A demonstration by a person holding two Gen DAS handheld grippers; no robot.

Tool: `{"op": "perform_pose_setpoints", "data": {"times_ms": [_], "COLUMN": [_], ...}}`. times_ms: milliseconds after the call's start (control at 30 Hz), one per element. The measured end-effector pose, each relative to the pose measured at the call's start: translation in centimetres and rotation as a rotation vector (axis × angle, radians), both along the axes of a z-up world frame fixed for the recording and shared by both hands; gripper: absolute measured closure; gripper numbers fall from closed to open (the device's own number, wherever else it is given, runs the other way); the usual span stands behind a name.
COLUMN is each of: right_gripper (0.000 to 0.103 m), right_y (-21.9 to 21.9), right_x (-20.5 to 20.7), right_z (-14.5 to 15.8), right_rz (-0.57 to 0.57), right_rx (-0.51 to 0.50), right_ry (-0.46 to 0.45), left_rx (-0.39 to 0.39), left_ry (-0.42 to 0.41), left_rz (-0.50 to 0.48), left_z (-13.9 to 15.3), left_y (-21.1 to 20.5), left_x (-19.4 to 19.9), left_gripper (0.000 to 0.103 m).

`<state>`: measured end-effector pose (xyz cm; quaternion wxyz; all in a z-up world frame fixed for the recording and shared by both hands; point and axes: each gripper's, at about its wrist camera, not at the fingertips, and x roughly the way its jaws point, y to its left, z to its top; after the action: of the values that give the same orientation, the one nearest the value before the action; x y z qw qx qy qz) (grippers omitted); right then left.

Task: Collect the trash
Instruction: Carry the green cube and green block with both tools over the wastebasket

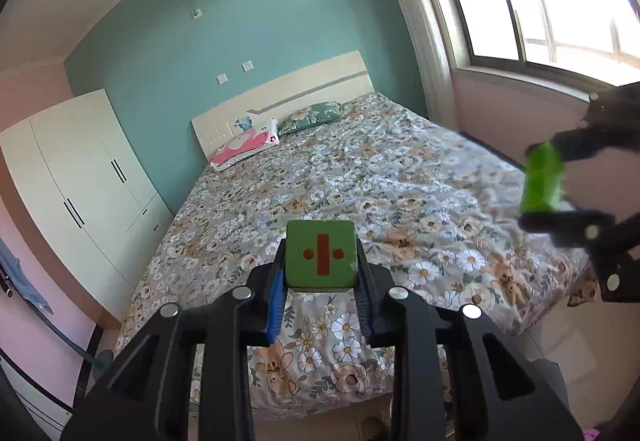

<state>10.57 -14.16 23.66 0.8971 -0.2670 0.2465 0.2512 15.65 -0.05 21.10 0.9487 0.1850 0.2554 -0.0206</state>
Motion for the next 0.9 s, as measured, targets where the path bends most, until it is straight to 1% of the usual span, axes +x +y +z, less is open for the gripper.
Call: {"op": "perform_pose_setpoints", "data": {"times_ms": [200, 367, 467, 700, 900], "right_gripper": [0.059, 0.058, 0.059, 0.059, 0.059], "right_y": [0.4, 1.2, 1.4, 1.6, 1.1], "right_x": [-0.1, -0.1, 0.4, 1.0, 2.2], "right_z": [-6.1, -10.5, -12.4, -16.6, -21.5], "right_rz": [0.047, 0.091, 0.109, 0.116, 0.103], "right_rx": [-0.046, -0.064, -0.068, -0.077, -0.063], "right_ry": [0.097, 0.180, 0.221, 0.298, 0.376], "left_rx": [0.015, 0.025, 0.026, 0.012, 0.002], "left_ry": [0.111, 0.198, 0.242, 0.313, 0.392], "left_rz": [-0.066, -0.110, -0.137, -0.149, -0.144], "left_z": [-5.9, -10.4, -12.4, -16.6, -20.6], "left_y": [-0.7, -1.5, -2.0, -2.4, -2.7], "left_x": [-0.8, -0.9, -0.9, -0.5, 0.6], "left_gripper": [0.071, 0.071, 0.071, 0.071, 0.071]}}
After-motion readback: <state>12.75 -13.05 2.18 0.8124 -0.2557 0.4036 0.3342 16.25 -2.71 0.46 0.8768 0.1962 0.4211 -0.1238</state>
